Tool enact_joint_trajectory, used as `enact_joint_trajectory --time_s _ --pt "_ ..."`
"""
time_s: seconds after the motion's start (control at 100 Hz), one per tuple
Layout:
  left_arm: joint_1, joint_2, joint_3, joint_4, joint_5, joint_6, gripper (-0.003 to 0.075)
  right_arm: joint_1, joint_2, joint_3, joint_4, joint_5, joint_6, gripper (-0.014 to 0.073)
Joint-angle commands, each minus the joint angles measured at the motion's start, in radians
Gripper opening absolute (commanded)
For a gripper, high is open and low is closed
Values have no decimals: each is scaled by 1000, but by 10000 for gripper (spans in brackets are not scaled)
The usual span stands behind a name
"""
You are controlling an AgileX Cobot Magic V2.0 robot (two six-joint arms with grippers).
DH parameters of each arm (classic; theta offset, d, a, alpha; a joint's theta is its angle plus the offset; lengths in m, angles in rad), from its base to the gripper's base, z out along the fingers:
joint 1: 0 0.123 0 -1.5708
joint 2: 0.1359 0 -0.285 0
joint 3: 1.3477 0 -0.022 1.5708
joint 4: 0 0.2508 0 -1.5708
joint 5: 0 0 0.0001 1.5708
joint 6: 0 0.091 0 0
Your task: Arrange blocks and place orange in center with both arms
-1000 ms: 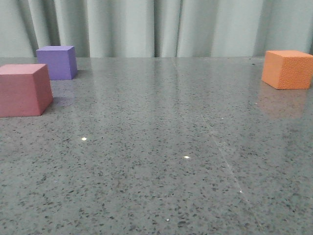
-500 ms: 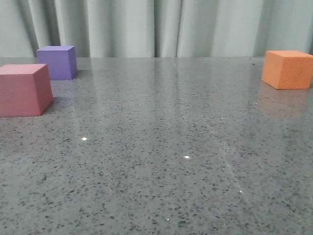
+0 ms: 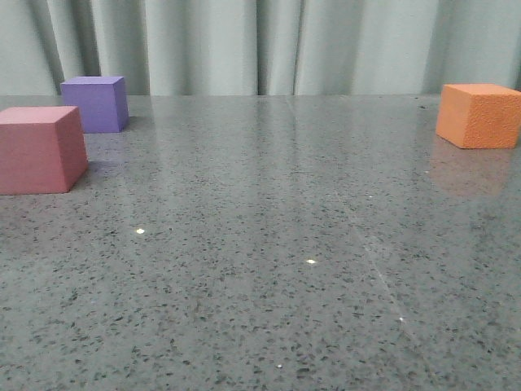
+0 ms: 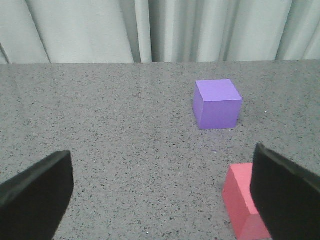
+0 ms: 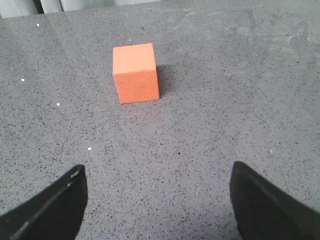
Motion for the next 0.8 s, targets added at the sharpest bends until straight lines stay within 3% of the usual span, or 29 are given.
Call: enact_joint_trajectory --time_s 0.0,0.79 --pt "0 8 -35 -12 -81 -5 691 -3 77 -93 -2 -27 -7 579" --pt "0 8 -35 -12 -83 -5 691 49 1026 -1075 30 539 -69 579"
